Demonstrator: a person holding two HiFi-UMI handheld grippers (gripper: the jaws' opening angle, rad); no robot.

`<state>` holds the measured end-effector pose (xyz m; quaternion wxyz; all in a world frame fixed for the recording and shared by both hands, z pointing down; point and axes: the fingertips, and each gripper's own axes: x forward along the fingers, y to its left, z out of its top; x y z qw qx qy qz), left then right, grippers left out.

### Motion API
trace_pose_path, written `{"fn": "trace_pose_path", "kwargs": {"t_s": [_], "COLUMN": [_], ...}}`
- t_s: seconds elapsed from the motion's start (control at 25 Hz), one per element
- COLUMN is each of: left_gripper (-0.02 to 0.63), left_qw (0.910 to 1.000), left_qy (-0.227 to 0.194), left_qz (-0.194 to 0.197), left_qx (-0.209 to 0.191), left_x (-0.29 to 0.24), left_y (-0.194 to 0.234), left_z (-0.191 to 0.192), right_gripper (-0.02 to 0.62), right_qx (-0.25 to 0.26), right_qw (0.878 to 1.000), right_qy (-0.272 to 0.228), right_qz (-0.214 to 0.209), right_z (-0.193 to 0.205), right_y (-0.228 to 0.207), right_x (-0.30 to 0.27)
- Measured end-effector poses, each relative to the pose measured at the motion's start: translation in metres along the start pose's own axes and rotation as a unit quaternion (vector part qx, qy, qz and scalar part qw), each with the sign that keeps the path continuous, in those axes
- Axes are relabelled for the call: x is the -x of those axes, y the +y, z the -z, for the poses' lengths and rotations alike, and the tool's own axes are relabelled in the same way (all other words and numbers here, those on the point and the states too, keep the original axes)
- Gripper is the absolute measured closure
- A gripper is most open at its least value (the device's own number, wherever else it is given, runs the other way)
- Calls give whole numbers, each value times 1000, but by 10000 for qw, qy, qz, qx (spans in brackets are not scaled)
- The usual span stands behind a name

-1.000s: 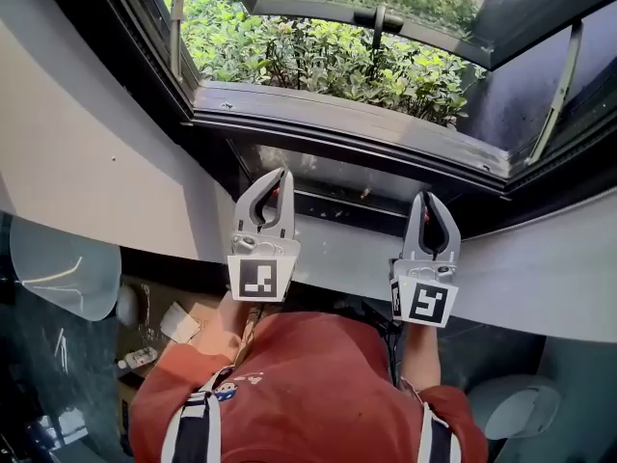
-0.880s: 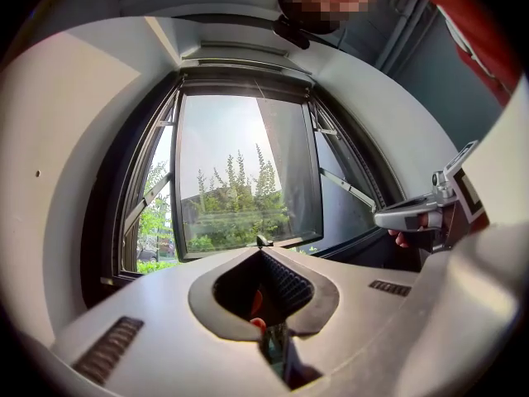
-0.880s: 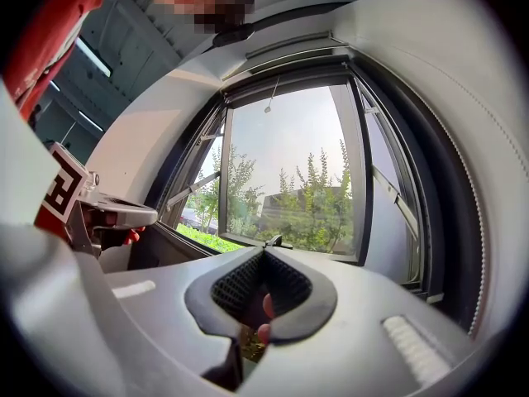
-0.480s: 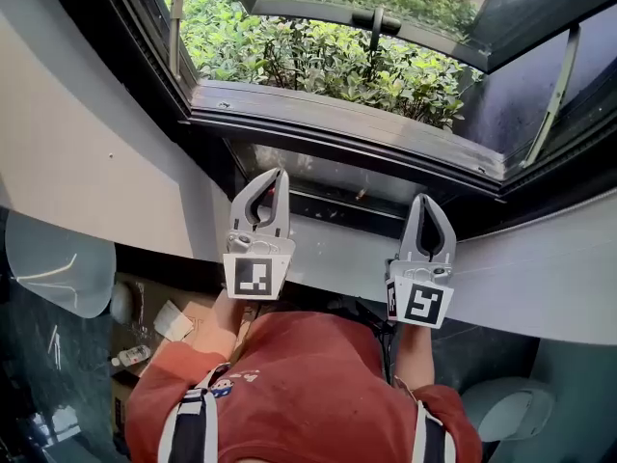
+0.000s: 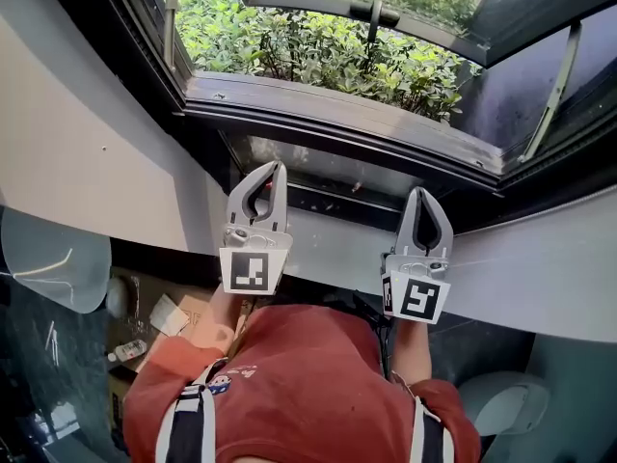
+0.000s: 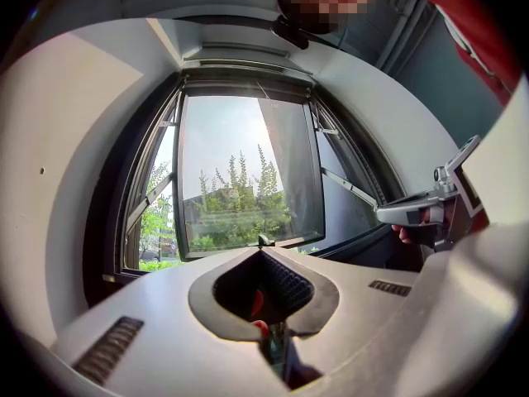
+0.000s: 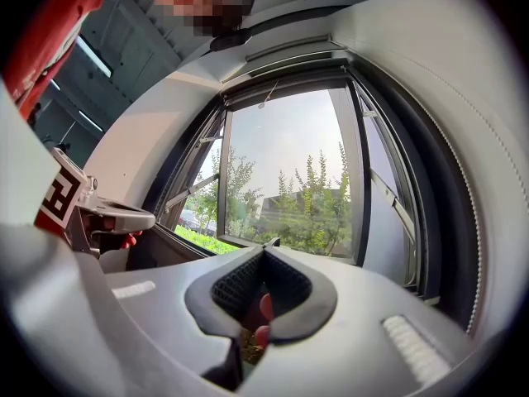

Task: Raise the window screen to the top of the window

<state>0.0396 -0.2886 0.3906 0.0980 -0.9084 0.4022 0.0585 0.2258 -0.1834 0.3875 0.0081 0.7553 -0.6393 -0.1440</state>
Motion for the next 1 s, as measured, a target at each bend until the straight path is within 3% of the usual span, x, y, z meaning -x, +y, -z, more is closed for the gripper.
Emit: {"fn": "trace_pose_path", "kwargs": {"t_s": [1.0], "left_gripper": [600], "left_qw": [10000], "left_qy": [13], "left_qz": [33], "left_qx": [40], "left_x": [-1], "left_y": [-2], "left_z": [0], "right_gripper": [585], "right_qx": [69], "right_qw": [10000], "right_qy": [15], "right_qz": [56], "right_z": [0], "right_y": [-2], "right_x": [0]}}
